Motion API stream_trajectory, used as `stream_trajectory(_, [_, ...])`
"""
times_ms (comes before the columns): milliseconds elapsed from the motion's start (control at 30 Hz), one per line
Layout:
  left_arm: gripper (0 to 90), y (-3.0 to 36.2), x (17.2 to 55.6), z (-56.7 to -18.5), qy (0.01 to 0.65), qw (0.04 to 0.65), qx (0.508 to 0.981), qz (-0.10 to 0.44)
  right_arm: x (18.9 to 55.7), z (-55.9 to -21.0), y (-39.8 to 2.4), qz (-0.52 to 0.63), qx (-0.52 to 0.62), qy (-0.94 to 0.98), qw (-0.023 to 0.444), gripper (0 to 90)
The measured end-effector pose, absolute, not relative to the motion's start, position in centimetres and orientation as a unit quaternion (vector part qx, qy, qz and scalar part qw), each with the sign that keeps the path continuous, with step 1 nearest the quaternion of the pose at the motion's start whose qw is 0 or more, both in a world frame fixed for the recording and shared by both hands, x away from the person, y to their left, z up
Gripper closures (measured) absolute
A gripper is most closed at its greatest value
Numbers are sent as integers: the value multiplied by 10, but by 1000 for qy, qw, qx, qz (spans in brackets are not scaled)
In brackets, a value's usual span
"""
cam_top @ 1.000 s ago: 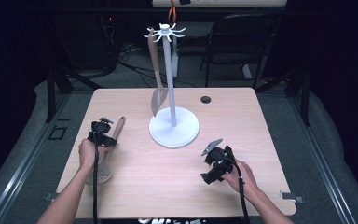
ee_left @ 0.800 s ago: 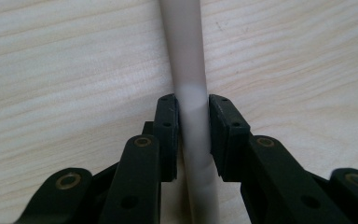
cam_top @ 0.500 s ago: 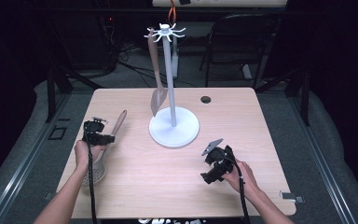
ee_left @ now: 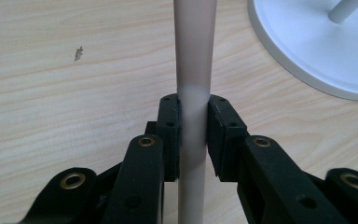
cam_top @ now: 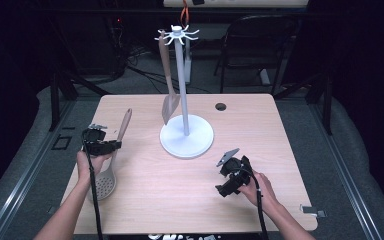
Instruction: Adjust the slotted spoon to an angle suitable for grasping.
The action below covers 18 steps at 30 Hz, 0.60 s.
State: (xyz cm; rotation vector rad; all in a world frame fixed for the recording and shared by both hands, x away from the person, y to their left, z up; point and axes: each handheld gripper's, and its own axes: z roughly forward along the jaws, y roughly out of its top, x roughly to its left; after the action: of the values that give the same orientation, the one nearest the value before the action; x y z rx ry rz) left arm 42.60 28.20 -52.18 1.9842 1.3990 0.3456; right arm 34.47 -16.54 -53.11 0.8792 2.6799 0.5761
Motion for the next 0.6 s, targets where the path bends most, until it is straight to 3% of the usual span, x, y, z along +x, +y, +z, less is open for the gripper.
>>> stream_trajectory(600, [760, 269, 416, -509, 505, 383, 759, 153, 346, -532, -164, 192, 304, 924, 132, 46])
